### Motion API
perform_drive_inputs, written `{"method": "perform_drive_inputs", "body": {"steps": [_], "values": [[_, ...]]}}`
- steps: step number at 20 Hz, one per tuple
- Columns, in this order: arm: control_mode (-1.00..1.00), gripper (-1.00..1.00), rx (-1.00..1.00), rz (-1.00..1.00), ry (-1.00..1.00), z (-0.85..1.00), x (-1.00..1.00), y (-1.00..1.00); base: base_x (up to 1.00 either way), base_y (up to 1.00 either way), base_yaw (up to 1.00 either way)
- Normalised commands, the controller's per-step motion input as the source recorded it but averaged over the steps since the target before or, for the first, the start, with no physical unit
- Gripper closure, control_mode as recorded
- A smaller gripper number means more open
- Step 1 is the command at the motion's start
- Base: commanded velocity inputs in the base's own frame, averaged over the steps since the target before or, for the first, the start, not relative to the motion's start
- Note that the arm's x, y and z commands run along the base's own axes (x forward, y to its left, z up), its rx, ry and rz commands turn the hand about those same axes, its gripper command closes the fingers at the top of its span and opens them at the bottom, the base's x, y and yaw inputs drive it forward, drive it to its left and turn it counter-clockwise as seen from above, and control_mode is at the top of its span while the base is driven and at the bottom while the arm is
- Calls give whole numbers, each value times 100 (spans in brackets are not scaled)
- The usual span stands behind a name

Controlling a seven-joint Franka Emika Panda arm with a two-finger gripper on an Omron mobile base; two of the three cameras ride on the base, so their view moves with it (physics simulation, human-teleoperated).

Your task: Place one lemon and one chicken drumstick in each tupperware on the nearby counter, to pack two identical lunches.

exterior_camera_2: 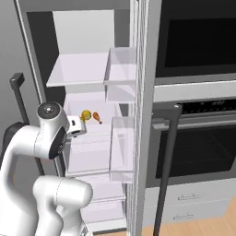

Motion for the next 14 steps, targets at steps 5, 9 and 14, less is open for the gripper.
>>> {"method": "perform_drive_inputs", "body": {"steps": [5, 9, 14], "values": [[-100, -100, -1, -2, 0, -2, 9, 0, 34, 6, -11], [-100, -100, 0, -2, -1, -19, 56, 0, 0, 0, 0], [-100, -100, 0, 0, 0, -20, 75, 0, 0, 0, 0]]}}
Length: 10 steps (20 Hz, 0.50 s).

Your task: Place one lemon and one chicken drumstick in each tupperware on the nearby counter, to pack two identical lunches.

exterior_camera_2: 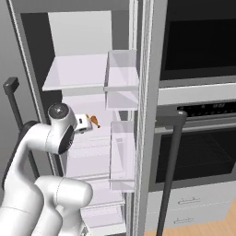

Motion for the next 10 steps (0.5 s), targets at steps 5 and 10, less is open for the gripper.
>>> {"method": "perform_drive_inputs", "body": {"steps": [5, 10], "values": [[-100, -100, 0, 0, 1, -18, 75, 10, 0, 0, 0], [-100, -100, 0, 0, 3, -20, 66, 22, 0, 0, 0]]}}
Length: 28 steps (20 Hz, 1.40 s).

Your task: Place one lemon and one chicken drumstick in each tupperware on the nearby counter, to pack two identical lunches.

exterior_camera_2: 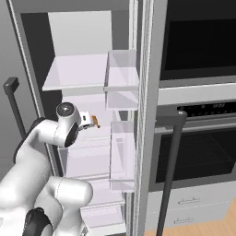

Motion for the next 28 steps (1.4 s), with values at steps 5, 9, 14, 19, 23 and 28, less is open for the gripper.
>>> {"method": "perform_drive_inputs", "body": {"steps": [5, 9, 14, 19, 23, 28], "values": [[-100, -100, 0, 1, 1, -17, 55, 9, 0, 0, 0], [-100, -100, 0, 8, 0, -19, 33, 0, 0, 0, 0], [-100, -100, 0, 10, 0, -25, 33, 2, 0, 0, 0], [-100, -100, 1, 7, 0, -20, 37, 8, 0, 0, 0], [-100, -100, 0, 11, 0, -18, 21, 5, 0, 0, 0], [-100, -100, 0, 13, 0, -7, 1, 9, 0, 0, 0]]}}
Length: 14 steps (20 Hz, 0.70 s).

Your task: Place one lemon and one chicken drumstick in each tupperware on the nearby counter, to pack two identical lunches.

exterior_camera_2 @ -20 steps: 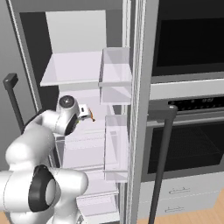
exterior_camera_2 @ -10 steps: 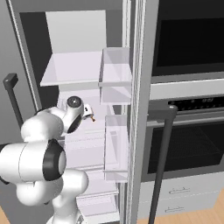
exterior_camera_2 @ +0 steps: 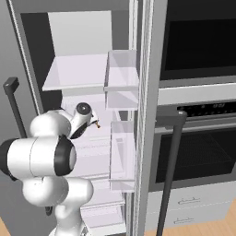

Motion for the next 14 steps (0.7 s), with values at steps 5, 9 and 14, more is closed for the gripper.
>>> {"method": "perform_drive_inputs", "body": {"steps": [5, 9, 14], "values": [[-100, -100, 0, 9, 0, -14, 28, 6, 0, 0, 0], [-100, -100, 0, 4, 0, -22, 52, 5, 0, 0, 0], [-100, -100, 0, 4, 0, -25, 39, 15, 0, 0, 0]]}}
